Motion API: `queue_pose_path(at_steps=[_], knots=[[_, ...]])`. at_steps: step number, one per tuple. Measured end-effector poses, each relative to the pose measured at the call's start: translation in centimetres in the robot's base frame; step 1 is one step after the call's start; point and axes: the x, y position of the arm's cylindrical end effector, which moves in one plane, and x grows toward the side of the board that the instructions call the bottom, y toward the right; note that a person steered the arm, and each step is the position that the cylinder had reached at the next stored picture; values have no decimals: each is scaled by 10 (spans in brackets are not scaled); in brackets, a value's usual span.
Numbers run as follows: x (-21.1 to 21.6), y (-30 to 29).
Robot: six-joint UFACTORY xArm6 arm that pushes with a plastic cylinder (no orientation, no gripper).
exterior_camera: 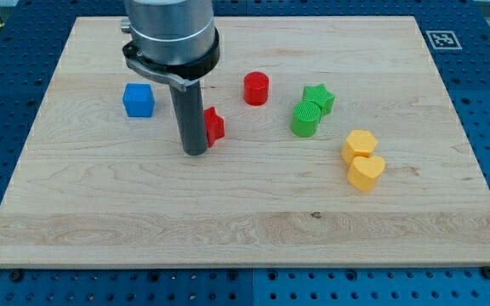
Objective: Move the red star to the left of the red circle
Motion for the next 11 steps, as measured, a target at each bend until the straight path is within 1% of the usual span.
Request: queue_pose_path(at_steps=[3, 8, 11], knots=[[-13, 5], [-17, 22], [-46, 14]])
